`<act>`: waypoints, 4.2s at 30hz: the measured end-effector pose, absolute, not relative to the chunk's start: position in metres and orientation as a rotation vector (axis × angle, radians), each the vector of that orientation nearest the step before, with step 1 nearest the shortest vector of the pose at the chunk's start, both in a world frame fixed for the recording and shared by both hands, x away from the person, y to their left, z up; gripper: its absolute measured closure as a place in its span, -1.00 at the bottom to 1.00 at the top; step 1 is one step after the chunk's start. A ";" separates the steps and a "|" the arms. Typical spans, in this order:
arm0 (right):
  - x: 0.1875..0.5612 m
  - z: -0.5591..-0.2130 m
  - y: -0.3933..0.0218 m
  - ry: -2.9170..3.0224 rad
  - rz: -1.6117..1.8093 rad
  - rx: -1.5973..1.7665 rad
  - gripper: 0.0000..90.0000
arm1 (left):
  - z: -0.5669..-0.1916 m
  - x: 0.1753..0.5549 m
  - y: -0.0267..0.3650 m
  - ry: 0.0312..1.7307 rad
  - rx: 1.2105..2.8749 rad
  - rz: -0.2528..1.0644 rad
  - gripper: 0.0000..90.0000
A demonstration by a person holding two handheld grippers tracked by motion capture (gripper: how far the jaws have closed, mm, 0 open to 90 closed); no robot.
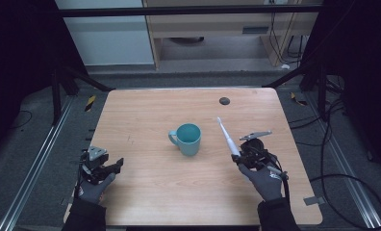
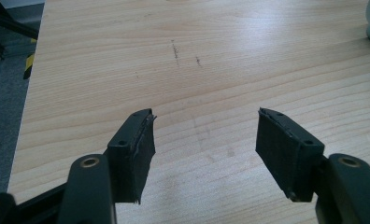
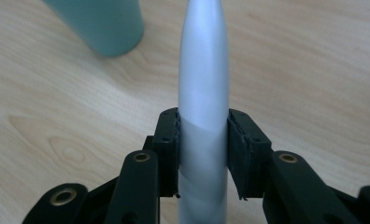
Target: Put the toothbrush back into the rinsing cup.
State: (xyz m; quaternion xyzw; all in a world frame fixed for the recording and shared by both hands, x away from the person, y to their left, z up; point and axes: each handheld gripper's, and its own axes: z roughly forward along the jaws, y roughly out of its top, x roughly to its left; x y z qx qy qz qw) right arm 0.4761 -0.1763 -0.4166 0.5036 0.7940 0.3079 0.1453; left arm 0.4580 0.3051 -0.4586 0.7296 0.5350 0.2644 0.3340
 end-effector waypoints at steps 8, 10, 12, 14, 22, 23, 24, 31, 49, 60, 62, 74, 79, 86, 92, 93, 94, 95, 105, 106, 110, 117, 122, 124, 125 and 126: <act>0.476 -0.400 -0.178 2.152 1.029 1.432 0.48 | -0.458 0.458 0.305 1.398 1.904 0.690 -0.20; 0.477 -0.393 -0.175 2.105 1.080 1.422 0.48 | -0.458 0.458 0.305 1.399 1.902 0.691 -0.19; 0.478 -0.389 -0.172 2.077 1.112 1.411 0.48 | -0.458 0.458 0.305 1.398 1.902 0.693 -0.19; 0.480 -0.385 -0.169 2.041 1.151 1.399 0.48 | -0.458 0.458 0.305 1.398 1.900 0.693 -0.20; 0.486 -0.368 -0.156 1.919 1.284 1.362 0.48 | -0.458 0.458 0.306 1.397 1.893 0.695 -0.19; 0.487 -0.367 -0.154 1.907 1.298 1.356 0.48 | -0.458 0.458 0.306 1.397 1.893 0.696 -0.20; 0.488 -0.366 -0.152 1.889 1.317 1.355 0.48 | -0.458 0.458 0.306 1.398 1.891 0.696 -0.20; 0.498 -0.361 -0.138 1.805 1.383 1.332 0.48 | -0.458 0.458 0.307 1.400 1.888 0.693 -0.20; 0.525 -0.365 -0.104 1.685 1.485 1.300 0.48 | -0.458 0.459 0.308 1.402 1.883 0.695 -0.20; 0.538 -0.368 -0.065 1.668 1.541 1.281 0.47 | -0.457 0.458 0.309 1.397 1.874 0.698 -0.20; 0.540 -0.370 -0.060 1.667 1.546 1.282 0.47 | -0.456 0.458 0.309 1.396 1.873 0.698 -0.20; 0.544 -0.387 -0.038 1.681 1.545 1.284 0.47 | -0.456 0.457 0.310 1.397 1.869 0.699 -0.20; 0.544 -0.400 -0.034 1.694 1.528 1.293 0.47 | -0.456 0.457 0.309 1.394 1.871 0.699 -0.20; 0.544 -0.414 -0.030 1.724 1.495 1.301 0.47 | -0.457 0.458 0.309 1.395 1.873 0.698 -0.20; 0.543 -0.428 -0.027 1.761 1.444 1.315 0.47 | -0.456 0.457 0.309 1.393 1.872 0.699 -0.20; 0.543 -0.429 -0.026 1.765 1.441 1.313 0.47 | -0.456 0.458 0.309 1.394 1.871 0.698 -0.20; 0.543 -0.431 -0.026 1.769 1.435 1.317 0.47 | -0.456 0.458 0.309 1.394 1.872 0.697 -0.20; 0.542 -0.432 -0.026 1.774 1.425 1.318 0.47 | -0.456 0.458 0.309 1.394 1.873 0.697 -0.20; 0.544 -0.441 -0.028 1.810 1.338 1.357 0.46 | -0.457 0.458 0.309 1.394 1.876 0.694 -0.20; 0.544 -0.442 -0.028 1.812 1.336 1.362 0.46 | -0.457 0.458 0.309 1.394 1.877 0.694 -0.20; 0.544 -0.442 -0.028 1.816 1.334 1.360 0.46 | -0.457 0.458 0.309 1.394 1.877 0.693 -0.20; 0.531 -0.424 -0.036 1.787 1.385 1.314 0.22 | -0.457 0.458 0.309 1.393 1.876 0.691 -0.20; 0.517 -0.411 -0.056 1.817 1.428 1.272 -0.10 | -0.455 0.456 0.309 1.389 1.872 0.689 -0.19; 0.511 -0.406 -0.069 1.840 1.452 1.258 -0.21 | -0.455 0.456 0.308 1.388 1.874 0.685 -0.19; 0.509 -0.405 -0.076 1.853 1.459 1.254 -0.27 | -0.455 0.456 0.308 1.388 1.874 0.685 -0.19; 0.507 -0.403 -0.084 1.868 1.452 1.250 -0.33 | -0.455 0.456 0.308 1.385 1.878 0.680 -0.19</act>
